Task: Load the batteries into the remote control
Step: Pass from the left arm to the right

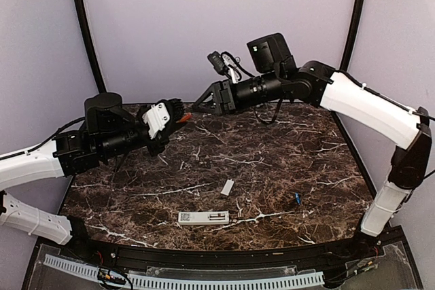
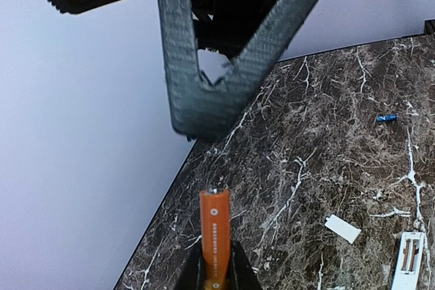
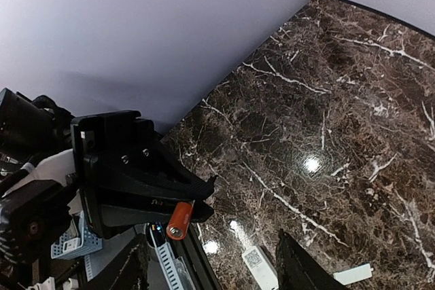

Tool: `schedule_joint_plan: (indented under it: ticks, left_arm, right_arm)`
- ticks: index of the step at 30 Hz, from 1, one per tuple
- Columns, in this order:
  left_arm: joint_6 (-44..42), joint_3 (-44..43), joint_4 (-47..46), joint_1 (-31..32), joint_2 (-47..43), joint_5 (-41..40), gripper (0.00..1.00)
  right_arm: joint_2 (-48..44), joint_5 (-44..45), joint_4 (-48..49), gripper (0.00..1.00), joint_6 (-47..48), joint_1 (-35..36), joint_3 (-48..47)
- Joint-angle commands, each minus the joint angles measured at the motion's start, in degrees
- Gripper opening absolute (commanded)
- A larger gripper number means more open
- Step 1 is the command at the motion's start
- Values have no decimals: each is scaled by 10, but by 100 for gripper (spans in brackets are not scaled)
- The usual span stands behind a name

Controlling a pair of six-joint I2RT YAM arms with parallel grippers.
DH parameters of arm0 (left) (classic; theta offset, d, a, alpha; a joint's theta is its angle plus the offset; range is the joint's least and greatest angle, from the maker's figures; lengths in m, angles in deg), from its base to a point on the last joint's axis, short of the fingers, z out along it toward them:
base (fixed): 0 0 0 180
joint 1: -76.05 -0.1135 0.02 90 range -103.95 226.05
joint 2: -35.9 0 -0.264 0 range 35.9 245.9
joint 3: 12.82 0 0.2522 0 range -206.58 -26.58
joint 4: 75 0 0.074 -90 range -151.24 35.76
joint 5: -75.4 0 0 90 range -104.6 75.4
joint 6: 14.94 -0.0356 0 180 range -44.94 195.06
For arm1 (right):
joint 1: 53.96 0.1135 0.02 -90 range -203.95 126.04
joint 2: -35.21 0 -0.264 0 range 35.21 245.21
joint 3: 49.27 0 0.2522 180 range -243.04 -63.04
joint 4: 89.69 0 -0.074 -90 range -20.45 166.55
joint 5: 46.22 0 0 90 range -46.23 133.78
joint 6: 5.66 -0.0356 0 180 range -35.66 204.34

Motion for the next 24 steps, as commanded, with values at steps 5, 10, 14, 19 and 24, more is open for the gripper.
schedule_joint_plan:
  ticks: [5,10,14,19,24]
  left_arm:
    - [-10,-12,17,7,0,-5,0]
    - [-10,-11,17,7,4,-3,0]
    - [-10,-11,14,7,6,-5,0]
    - [-9,-12,12,7,10,-10,0]
    - [-9,-12,13,7,10,-9,0]
  right_arm:
    - [44,-72,18,53,-26,12,-35]
    - [55,-87,31,37,-30,16,-33]
    - [58,-89,25,24,-28,18,-31]
    - [60,-75,5,25,-19,18,-32]
    - [66,-75,0,19,-17,18,-34]
